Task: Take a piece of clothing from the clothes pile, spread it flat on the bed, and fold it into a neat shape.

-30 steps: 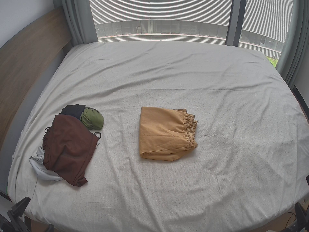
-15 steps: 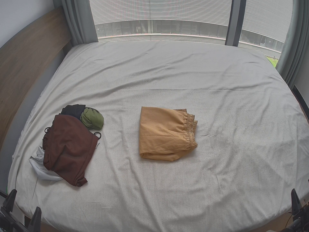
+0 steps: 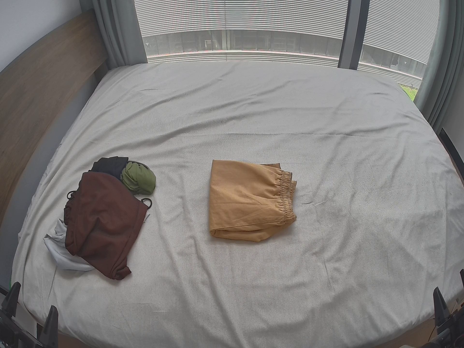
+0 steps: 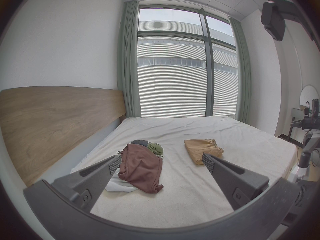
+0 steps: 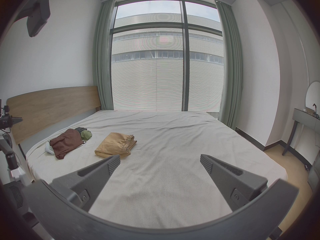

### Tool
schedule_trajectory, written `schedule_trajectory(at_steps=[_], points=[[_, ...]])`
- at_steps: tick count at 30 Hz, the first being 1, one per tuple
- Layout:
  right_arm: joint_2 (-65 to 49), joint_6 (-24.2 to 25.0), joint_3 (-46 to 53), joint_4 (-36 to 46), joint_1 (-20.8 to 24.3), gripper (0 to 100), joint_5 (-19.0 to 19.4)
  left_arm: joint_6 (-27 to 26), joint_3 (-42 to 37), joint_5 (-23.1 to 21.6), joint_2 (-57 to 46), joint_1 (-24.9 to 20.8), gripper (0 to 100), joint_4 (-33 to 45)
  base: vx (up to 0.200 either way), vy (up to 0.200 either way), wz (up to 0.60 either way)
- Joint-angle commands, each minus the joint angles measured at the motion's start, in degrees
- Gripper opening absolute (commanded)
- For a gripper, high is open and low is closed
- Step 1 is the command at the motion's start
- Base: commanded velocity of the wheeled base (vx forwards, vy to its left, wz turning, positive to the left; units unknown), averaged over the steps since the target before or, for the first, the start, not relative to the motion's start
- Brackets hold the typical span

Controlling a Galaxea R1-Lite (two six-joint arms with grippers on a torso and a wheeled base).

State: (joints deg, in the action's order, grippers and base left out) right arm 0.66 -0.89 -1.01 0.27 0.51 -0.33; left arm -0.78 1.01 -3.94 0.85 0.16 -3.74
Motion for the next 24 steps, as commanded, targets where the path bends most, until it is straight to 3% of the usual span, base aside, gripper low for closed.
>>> schedule_trajectory(at_steps=[1,5,24], points=[[-0.66,0.01,1.01,0.00,0.02,100,-0.02,2.19,-1.01,-0.28,-0.77,-0.07,100,0.05,0.000,0.000,0.00],[-0.66,0.01,1.01,0.00,0.02,100,-0.02,-0.27,-0.92,5.78,-0.85,0.02,100,5.68,0.000,0.000,0.00],[-0.66,-0.16,1.01,0.00,0.10,100,-0.11,0.52,-1.01,4.38,-0.85,-0.16,100,3.92,0.000,0.000,0.00]])
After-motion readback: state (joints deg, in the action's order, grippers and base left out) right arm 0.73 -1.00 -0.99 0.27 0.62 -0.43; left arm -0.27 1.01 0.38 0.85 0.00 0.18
